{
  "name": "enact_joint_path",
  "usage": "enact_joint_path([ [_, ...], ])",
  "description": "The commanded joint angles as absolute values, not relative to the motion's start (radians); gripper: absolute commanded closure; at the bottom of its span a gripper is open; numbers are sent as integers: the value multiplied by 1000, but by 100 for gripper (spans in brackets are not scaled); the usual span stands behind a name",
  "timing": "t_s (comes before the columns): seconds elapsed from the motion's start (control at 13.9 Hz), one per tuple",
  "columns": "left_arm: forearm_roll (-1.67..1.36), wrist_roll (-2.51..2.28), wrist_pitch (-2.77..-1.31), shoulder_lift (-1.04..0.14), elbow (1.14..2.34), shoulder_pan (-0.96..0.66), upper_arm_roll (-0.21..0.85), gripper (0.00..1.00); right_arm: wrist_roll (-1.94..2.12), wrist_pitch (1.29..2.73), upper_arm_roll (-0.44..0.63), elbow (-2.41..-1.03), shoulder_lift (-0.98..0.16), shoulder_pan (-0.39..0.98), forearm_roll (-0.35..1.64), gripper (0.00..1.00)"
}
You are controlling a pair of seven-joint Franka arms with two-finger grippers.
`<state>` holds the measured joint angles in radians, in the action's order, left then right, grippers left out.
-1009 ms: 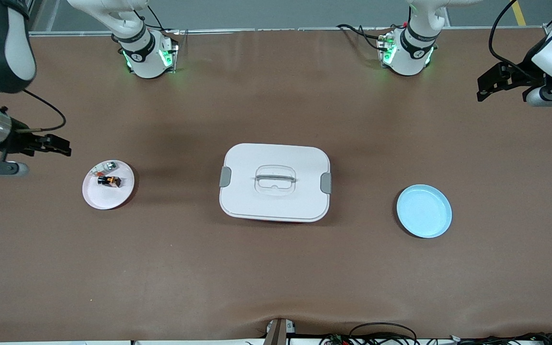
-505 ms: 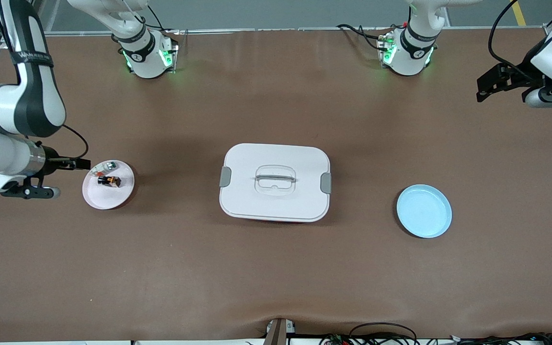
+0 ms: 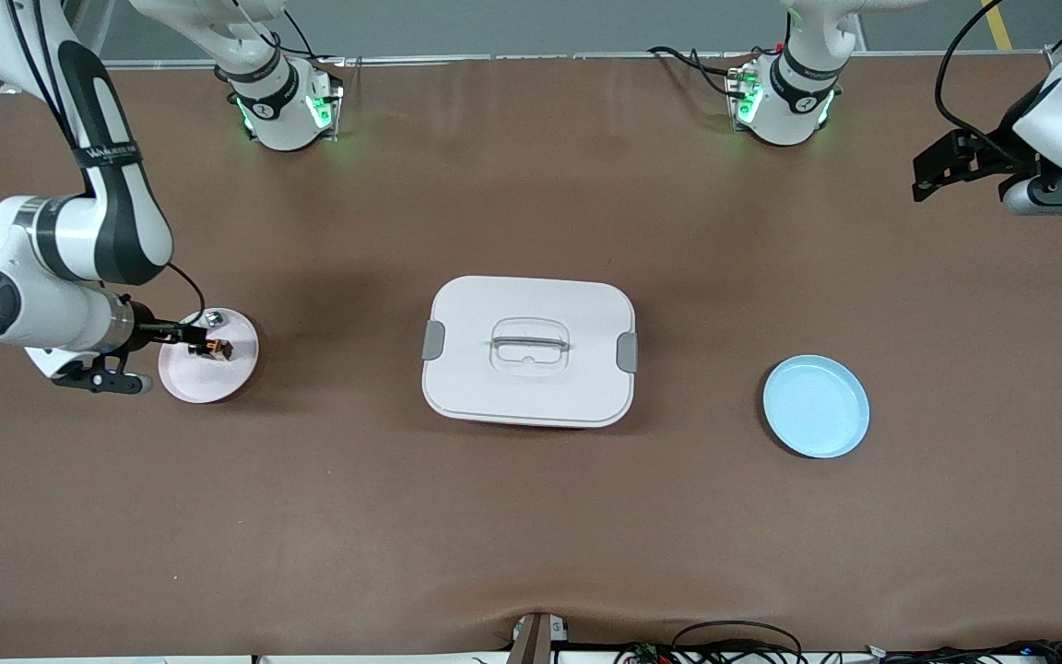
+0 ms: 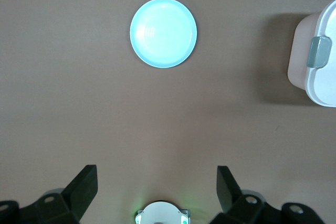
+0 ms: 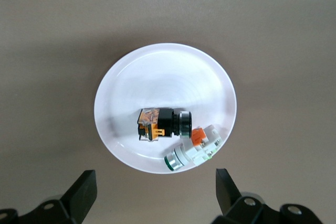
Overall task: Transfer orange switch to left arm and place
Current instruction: 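Move the right gripper over the white plate toward the orange switch, then lower the right gripper and grasp the black-orange switch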
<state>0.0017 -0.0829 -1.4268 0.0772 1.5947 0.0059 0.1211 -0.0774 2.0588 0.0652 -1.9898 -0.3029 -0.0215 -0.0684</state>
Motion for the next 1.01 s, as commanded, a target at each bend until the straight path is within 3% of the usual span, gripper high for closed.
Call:
enact_joint_path([
  [0.0, 0, -83, -1439, 86, 1606, 12, 127, 0, -97, 2100, 58, -1993, -336, -41, -81, 0],
  [0.94, 0, -84, -1465, 86, 1618, 12, 127, 0, -95, 2172, 60, -1993, -454, -48, -81, 0],
])
